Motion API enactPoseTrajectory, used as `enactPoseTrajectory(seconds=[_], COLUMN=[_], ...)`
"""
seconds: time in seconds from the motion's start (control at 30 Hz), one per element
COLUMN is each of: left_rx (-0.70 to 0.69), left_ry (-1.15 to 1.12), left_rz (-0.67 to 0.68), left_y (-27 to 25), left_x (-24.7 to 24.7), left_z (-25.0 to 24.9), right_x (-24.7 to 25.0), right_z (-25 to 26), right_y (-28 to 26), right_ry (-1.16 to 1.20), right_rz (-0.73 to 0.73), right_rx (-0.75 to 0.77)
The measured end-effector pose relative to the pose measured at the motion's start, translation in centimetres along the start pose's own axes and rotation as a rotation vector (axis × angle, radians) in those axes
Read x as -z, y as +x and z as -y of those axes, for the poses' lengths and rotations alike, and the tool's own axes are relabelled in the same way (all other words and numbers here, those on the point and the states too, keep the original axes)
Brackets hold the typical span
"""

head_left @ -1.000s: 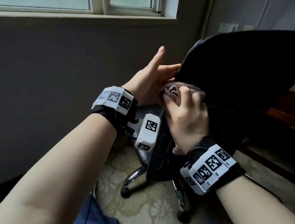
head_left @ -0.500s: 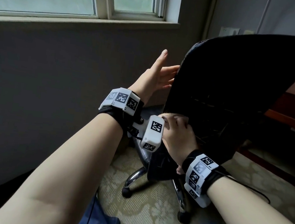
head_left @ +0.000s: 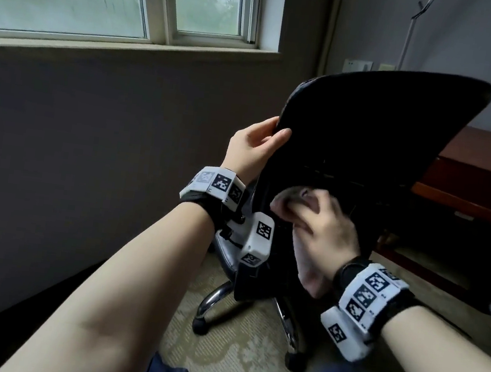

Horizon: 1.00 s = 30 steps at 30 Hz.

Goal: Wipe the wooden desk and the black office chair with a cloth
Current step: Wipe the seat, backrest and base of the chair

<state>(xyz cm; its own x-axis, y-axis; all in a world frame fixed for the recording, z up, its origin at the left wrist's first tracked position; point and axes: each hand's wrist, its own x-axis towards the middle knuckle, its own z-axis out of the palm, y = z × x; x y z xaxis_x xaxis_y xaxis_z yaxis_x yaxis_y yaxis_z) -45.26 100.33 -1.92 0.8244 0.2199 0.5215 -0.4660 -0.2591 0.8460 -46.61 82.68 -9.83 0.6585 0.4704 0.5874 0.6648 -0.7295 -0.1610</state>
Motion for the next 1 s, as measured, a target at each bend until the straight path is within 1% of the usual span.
enactPoseTrajectory(seconds=[0.07,0.17,0.27,0.33,0.43,0.5,0.63,0.73,0.83,0.97,1.0], left_rx=[-0.035,-0.078,-0.054,-0.023,0.003,0.016,0.029,0.035,0.047,0.073,0.077], left_ry=[0.043,0.102,0.052,-0.023,-0.091,-0.133,-0.234,-0.261,-0.278,-0.270,-0.261], left_rz=[-0.052,-0.091,-0.080,-0.074,-0.093,-0.101,-0.105,-0.097,-0.123,-0.157,-0.161], left_y=[0.3,0.9,1.0,0.8,0.6,0.6,0.7,0.8,0.6,0.3,0.3], left_x=[-0.2,0.0,0.6,1.1,1.9,2.4,3.2,3.5,3.5,3.0,3.1], left_z=[0.3,0.7,0.8,1.0,1.3,1.5,1.9,2.2,2.3,2.0,2.0], right_x=[0.8,2.3,3.1,2.8,1.4,0.1,-2.5,-4.0,-4.7,-5.6,-5.6], right_z=[-0.7,-0.9,-0.7,-0.2,0.9,1.7,2.6,2.6,2.8,3.5,3.7], right_y=[0.7,3.0,5.6,7.0,8.2,8.2,7.5,7.2,6.8,5.5,5.4], right_ry=[0.066,0.088,0.046,0.026,0.078,0.103,0.063,0.052,0.040,0.046,-0.006], right_rz=[-0.244,-0.472,-0.612,-0.643,-0.621,-0.580,-0.421,-0.356,-0.292,-0.093,-0.023], right_rx=[0.042,0.067,0.067,0.070,0.039,0.030,0.068,0.069,0.062,0.009,-0.027])
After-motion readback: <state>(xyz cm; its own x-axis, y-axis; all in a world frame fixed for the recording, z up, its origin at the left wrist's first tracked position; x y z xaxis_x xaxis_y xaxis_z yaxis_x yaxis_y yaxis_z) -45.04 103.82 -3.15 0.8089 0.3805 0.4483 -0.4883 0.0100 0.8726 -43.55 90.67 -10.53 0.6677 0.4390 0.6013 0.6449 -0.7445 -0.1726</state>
